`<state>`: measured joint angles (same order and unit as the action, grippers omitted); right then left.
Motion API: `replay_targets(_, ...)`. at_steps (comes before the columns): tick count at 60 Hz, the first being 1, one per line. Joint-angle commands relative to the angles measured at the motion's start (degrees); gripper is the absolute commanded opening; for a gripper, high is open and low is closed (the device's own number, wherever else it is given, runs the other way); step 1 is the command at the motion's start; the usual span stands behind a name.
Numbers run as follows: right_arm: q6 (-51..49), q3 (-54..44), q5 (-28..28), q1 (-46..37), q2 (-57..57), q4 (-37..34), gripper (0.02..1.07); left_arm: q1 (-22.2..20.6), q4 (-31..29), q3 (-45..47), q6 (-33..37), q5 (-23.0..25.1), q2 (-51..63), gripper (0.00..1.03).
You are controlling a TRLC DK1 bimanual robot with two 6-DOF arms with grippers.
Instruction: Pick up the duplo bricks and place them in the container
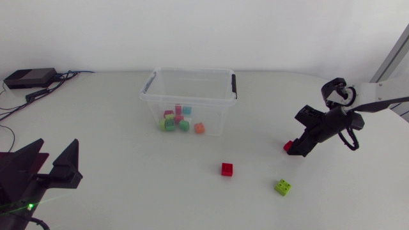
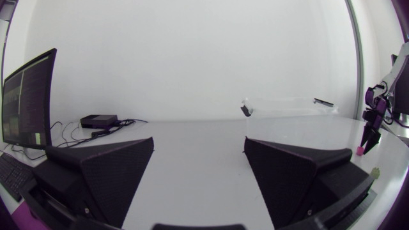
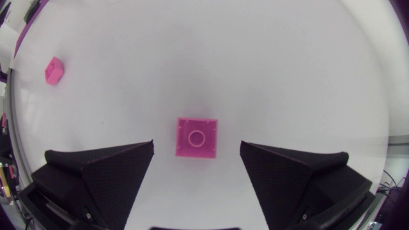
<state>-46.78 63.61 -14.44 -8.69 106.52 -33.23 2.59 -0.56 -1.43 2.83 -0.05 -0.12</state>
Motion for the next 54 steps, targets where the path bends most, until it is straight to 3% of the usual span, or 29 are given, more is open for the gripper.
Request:
replay_targets(1, -2.08, 1.86, 0.46, 0.43, 1.15, -1.66, 0.96, 0.31, -0.06, 1.34, 0.42, -0.03, -0.5, 0.99)
replay_targets(15, -3.14, 2.57, 1.69, 1.22, 3.08, -3.24, 0.84, 0.31, -0.06, 1.34, 0.42, -0.03, -0.5, 0.99)
replay_targets(23, -3.49, 2.04, 1.6, 1.48, 3.43, -2.27, 0.67, 0.31, -0.06, 1.34, 0.42, -0.03, -0.5, 0.99)
replay_targets(29, -3.49, 1.95, 1.25, 1.74, 3.61, -1.31, 0.43, 0.31, -0.06, 1.34, 0.42, -0.03, -0.5, 0.99)
replay_targets(39, -3.49, 0.02, 1.43, 3.24, 4.05, -0.08, 0.38, 0.31, -0.06, 1.34, 0.42, -0.03, -0.5, 0.99)
replay_targets(42, -3.4, -0.33, 0.99, 3.41, 3.96, 0.63, 0.31, 0.31, -0.06, 1.34, 0.42, -0.03, -0.5, 0.99)
replay_targets(54, -2.96, -1.39, 0.73, 4.03, 0.44, 0.19, 0.3, 0.31, -0.06, 1.34, 0.42, -0.03, -0.5, 0.99)
